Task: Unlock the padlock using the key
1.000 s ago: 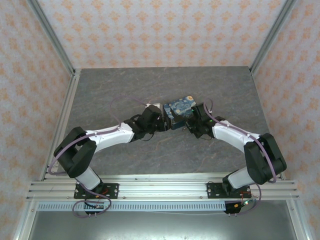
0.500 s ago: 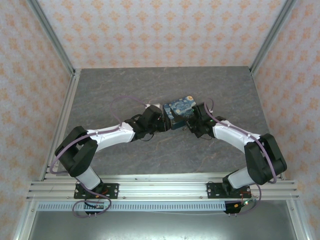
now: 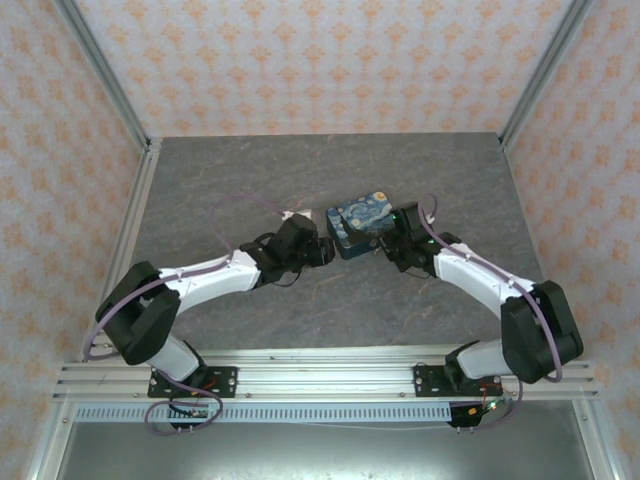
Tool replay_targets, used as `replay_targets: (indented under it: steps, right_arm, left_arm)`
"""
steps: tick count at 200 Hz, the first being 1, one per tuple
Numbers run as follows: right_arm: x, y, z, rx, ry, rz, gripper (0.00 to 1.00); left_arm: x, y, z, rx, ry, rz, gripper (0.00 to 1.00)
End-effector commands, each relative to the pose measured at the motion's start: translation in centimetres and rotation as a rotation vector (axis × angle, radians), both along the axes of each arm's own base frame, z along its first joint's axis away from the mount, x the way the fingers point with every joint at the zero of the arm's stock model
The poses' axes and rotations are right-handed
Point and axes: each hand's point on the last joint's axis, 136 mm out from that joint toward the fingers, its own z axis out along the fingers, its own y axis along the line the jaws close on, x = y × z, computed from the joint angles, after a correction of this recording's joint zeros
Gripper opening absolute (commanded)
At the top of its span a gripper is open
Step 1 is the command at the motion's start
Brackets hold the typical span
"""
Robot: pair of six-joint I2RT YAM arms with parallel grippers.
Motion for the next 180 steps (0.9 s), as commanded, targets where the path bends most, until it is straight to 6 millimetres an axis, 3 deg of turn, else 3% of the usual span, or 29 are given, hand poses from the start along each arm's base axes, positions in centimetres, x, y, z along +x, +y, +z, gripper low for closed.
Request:
replay_targets:
  steps: [1,39,62,89,110,129,146,164,180]
  right_arm:
    - [0.6,-1.1,2.9,-0.027,-0.076,-0.031,0.0]
    - [0.2,-1.7,5.9,-0.044,-0.136,-0.014,0.0]
    - [0.0,-1.6,7.7,-0.058,-0.164,0.022,0.0]
    - [0.0,-0.8,9.9,-0.062,-0.19,0.105,0.0]
    - [-0.2,0.6,11.1,-0.082,-0.182,0.197,0.0]
    - [-0.4,3.3,11.4,-0.109,-0.17,0.307,0.0]
    - [-0.5,6.9,10.5,-0.099,-0.139,0.417,0.0]
    - [-0.8,11.6,9.1,-0.073,-0.107,0.54,0.0]
    - [-1.5,16.4,7.2,-0.035,-0.062,0.657,0.0]
  left_arm:
    - [-0.2,2.0,0.7,0.057,-0.022,0.037,0.48]
    - [-0.8,4.3,2.6,0.111,-0.058,0.057,0.48]
    - [-1.3,6.7,3.9,0.17,-0.074,0.086,0.49]
    - [-2.3,10.8,5.5,0.266,-0.085,0.141,0.51]
    - [-3.5,15.3,6.8,0.366,-0.085,0.234,0.6]
    - [-4.8,19.2,7.9,0.412,-0.09,0.329,0.79]
    - [-5.8,21.8,8.5,0.401,-0.094,0.396,0.96]
    - [-7.1,23.8,8.2,0.38,-0.068,0.455,1.0]
    - [-8.0,24.4,7.5,0.347,-0.033,0.47,1.0]
